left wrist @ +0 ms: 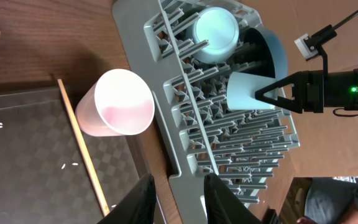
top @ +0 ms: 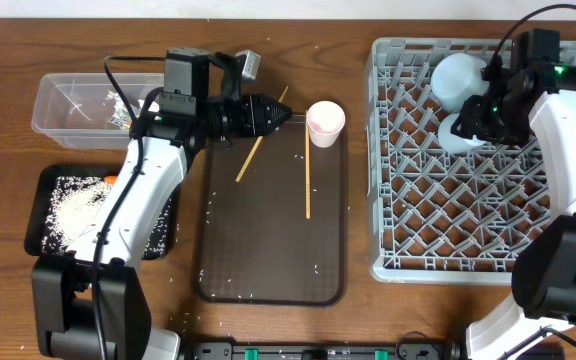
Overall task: Sort waste into correct bins and load items into the dishwasher rack
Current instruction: 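Carry the cup into the rack with the right gripper and place it upside down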
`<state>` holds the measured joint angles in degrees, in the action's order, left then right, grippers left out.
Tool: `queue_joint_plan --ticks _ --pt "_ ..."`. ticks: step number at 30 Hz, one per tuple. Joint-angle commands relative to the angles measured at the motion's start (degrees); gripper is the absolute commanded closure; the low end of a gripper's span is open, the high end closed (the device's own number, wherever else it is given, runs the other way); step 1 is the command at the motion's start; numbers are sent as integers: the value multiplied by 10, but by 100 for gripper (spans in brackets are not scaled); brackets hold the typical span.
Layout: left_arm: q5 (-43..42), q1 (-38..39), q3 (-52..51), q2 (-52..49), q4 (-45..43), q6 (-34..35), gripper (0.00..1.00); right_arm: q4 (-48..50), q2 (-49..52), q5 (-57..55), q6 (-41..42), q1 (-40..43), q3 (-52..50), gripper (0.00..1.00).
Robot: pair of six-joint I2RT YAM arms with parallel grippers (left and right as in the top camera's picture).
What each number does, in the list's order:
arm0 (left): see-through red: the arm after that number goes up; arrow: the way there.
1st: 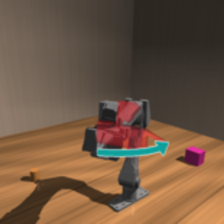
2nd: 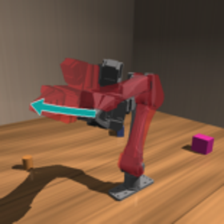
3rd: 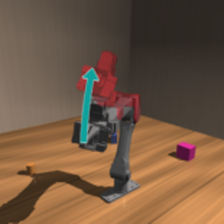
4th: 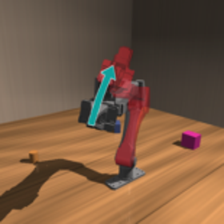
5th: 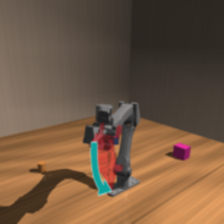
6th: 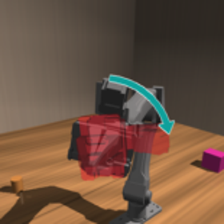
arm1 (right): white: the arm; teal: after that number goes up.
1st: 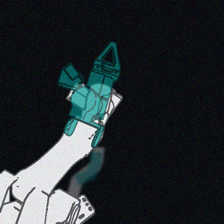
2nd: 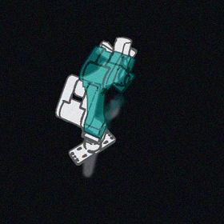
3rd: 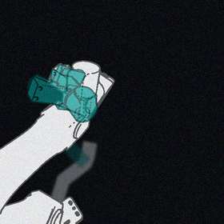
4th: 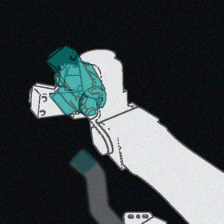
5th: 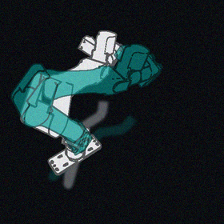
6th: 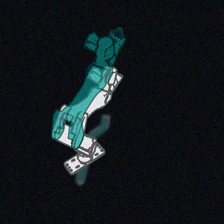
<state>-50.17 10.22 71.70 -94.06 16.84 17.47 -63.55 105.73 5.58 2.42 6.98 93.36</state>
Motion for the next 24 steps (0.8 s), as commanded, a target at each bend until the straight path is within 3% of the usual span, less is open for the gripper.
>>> queue_joint_plan --ticks 1,8,10,18,24 --pt "4 -3 0 -1 3 -14 72 -3 5 -7 8 -3 -2 81" --pt "4 -3 0 -1 3 -14 72 -5 5 -7 8 -5 -2 35" --pt "4 -3 0 -1 3 -14 72 -4 5 -7 10 -9 -2 30" --pt "4 -3 0 -1 3 -14 72 15 5 -7 23 -26 -2 30" --pt "4 -3 0 -1 2 -14 66 16 1 -1 26 -34 20 18"
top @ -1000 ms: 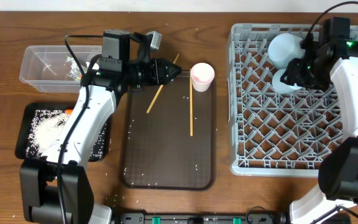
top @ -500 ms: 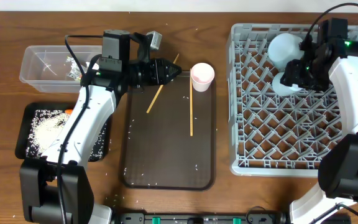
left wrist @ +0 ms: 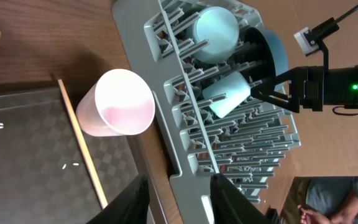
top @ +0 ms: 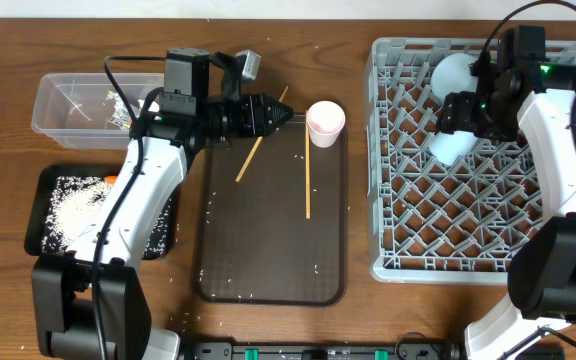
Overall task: Sort waste into correct bins and load items into the dishwasher rack
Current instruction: 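Carry the cup into the rack with the right gripper and place it upside down, then grasp the pink cup on the middle tray with the left gripper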
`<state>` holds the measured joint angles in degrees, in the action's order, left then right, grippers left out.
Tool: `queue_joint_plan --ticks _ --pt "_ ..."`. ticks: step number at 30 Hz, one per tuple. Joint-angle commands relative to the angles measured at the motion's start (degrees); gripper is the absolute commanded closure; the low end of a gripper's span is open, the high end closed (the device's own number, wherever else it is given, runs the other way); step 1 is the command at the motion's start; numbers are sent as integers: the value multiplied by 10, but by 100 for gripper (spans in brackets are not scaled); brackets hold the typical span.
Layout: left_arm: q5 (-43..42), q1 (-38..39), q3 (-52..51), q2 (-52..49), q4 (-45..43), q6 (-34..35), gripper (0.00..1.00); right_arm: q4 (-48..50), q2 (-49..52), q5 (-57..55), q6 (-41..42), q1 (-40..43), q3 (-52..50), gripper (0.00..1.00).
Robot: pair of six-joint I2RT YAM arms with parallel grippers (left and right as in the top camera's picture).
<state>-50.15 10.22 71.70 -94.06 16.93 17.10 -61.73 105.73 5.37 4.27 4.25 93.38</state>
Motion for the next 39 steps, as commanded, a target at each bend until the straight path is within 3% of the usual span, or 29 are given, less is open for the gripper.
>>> queue_joint_plan --ticks 1,9,13,21,23,30,39 --pt "3 -3 0 -1 2 -13 66 -6 -2 8 8 -6 29 18" --pt "26 28 1 -1 -3 -47 66 -44 -40 26 3 -9 105 15" --pt "98 68 1 -1 -2 -63 66 -54 -68 26 3 -14 114 15" --pt "406 160 1 -5 28 -98 65 -80 -81 26 -1 -29 114 14" --pt "445 167 1 -11 30 -98 60 -85 -81 26 -2 -31 114 13" --pt "437 166 1 -59 -11 -98 35 -89 -81 26 -6 -35 114 13" --pt "401 166 1 -109 -80 -92 33 -97 -81 23 -16 -36 114 12"
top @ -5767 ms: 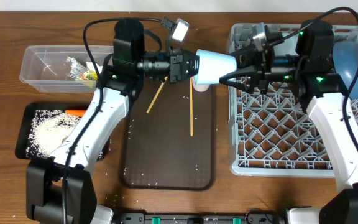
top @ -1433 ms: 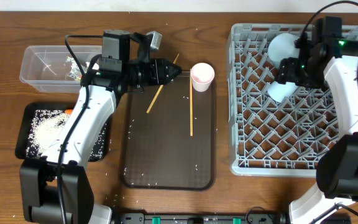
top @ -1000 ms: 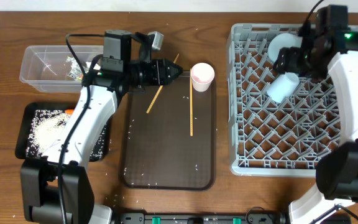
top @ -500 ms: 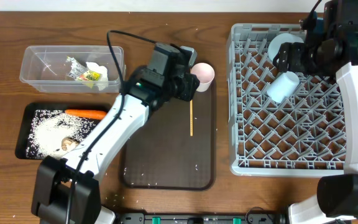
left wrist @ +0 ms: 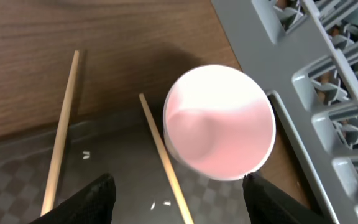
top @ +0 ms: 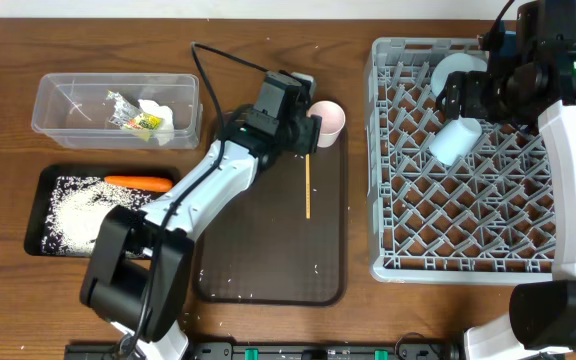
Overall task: Sort waste into correct bins and load items into the dishwasher rack
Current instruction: 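Grasp the pink cup on the middle tray with the left gripper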
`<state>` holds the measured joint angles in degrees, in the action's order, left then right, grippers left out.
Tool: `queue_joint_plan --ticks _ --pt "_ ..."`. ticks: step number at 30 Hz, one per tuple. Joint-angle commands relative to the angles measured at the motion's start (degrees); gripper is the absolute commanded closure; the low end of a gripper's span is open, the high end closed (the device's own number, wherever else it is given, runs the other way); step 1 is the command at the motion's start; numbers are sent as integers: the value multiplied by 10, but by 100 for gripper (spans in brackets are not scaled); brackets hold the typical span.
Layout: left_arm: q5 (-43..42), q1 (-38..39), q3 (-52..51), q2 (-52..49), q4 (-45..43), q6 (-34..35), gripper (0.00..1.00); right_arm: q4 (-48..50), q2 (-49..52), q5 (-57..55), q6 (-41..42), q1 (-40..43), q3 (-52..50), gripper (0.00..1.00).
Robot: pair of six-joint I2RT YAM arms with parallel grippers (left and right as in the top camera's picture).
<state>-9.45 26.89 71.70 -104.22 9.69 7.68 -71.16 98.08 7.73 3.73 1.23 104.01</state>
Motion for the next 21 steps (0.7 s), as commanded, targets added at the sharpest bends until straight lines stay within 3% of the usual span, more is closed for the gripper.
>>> queue_joint_plan --ticks 1,9,12,19,21 --pt "-6 -1 1 -10 -10 3 34 -4 -5 0 -10 -6 8 12" --pt "-21 0 1 -53 -34 5 36 -5 -5 0 -10 -6 8 13" --pt "-21 0 1 -63 -39 14 51 -5 -5 0 -10 -6 8 12" --pt "-21 0 1 -63 -36 22 78 -5 -5 -7 -10 -6 8 12" --pt "-21 0 1 -63 -35 34 91 -5 -5 -12 -10 -6 8 12"
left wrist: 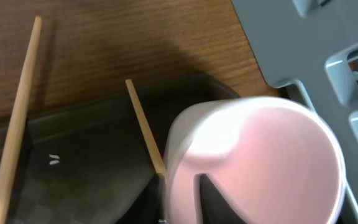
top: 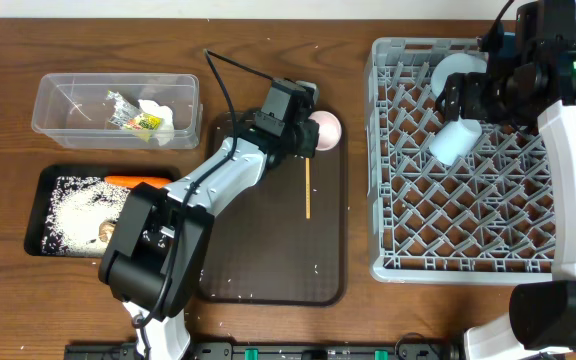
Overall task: Sort waste into correct bins and load items into the dishwasher rack
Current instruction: 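Grasp the pink cup on the middle tray with the left gripper, then lift the pink cup and hand it to the right gripper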
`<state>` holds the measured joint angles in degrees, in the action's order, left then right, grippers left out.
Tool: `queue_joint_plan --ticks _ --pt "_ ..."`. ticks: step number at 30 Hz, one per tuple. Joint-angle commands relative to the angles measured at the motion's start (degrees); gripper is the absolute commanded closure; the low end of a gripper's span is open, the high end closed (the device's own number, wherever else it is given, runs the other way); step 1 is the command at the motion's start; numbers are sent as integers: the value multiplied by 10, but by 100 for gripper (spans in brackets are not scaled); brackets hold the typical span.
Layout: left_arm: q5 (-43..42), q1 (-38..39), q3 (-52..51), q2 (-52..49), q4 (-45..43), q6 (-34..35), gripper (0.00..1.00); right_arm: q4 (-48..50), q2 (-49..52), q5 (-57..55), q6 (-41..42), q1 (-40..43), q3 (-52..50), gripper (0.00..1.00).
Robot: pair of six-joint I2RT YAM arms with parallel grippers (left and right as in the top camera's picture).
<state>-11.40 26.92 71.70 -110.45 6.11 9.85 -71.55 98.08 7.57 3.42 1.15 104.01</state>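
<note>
A pink cup [top: 328, 126] [left wrist: 260, 162] stands at the far right corner of the brown tray [top: 268, 260]. My left gripper [top: 310, 133] [left wrist: 179, 186] is shut on its rim, one finger inside the cup and one outside. Two wooden chopsticks [left wrist: 17, 118] [left wrist: 145, 134] lie on the tray beside it; one chopstick [top: 307, 185] shows in the overhead view. The grey dishwasher rack [top: 468, 220] holds a pale blue cup [top: 450, 142] lying tilted. My right gripper [top: 463, 108] hangs just above that cup; its jaws are not clear.
A second pale cup [top: 456, 70] sits at the rack's far end. A clear bin [top: 53, 95] with wrappers stands at the far left. In front of it is a black tray [top: 43, 235] with rice and a carrot [top: 143, 183].
My left gripper was open just above the pink cup. It has now come down and shut on the cup's rim. The right arm and the blue cup have not moved.
My left gripper stood left of the pink cup while my right gripper held a pale blue cup over the rack. The blue cup was then tilted down into the rack. After that my left gripper was open over the pink cup, and now grips its rim.
</note>
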Motion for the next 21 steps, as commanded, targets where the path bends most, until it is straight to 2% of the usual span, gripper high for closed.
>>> queue_joint_plan --ticks 1,11,13,16,21 --pt "-2 -1 1 0 2 16 94 -1 -5 -14 -7 -5 8 12" --pt "-17 -7 1 80 50 23 94 0 -5 -11 -8 -5 3 9" --pt "-68 -17 1 108 64 23 94 0 -5 9 -22 -5 -1 7" --pt "-189 -45 1 150 68 25 94 11 -5 69 -52 -5 -13 3" --pt "-406 -102 1 178 48 38 94 74 -5 251 -124 -5 -57 1"
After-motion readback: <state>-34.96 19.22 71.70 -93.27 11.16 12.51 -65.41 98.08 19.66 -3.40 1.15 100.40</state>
